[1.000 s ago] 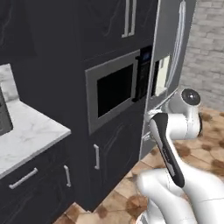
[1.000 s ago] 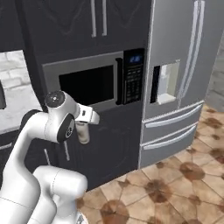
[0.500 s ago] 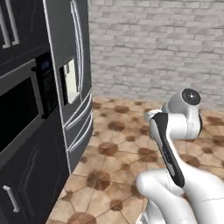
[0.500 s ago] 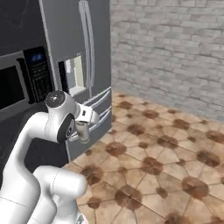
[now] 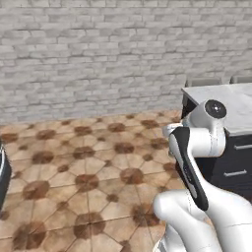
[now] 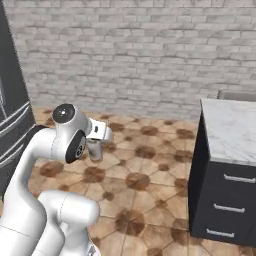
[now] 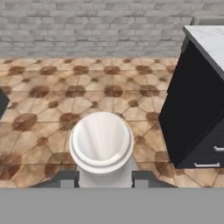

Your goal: Move the drinks to the dining counter.

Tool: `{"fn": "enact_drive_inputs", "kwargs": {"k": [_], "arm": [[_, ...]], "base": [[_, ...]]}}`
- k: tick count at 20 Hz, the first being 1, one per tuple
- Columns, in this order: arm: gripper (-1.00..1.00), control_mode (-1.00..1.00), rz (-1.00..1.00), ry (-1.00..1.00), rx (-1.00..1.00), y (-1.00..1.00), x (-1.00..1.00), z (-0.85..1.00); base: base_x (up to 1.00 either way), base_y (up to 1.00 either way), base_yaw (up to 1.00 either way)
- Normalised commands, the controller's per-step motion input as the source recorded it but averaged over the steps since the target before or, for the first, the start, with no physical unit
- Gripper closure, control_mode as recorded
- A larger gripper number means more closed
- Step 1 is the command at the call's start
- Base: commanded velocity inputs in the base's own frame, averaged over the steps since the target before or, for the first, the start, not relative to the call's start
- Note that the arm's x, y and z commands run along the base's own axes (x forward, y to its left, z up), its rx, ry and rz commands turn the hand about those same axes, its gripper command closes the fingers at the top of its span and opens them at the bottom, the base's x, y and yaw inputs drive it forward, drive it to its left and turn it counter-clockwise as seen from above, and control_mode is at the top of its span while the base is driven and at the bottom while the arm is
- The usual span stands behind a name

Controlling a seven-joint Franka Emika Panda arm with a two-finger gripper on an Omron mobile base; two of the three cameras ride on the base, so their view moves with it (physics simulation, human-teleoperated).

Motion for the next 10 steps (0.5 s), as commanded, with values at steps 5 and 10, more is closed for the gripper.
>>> {"fn": "enact_drive_inputs", "kwargs": {"k": [5, 10], "arm": [[1.00, 1.00, 0.00, 0.00, 0.00, 0.00, 0.00, 0.00], [1.00, 1.00, 0.00, 0.00, 0.00, 0.00, 0.00, 0.00]], "base": [[0.22, -0.58, -0.60], [0.39, -0.25, -0.06]]}}
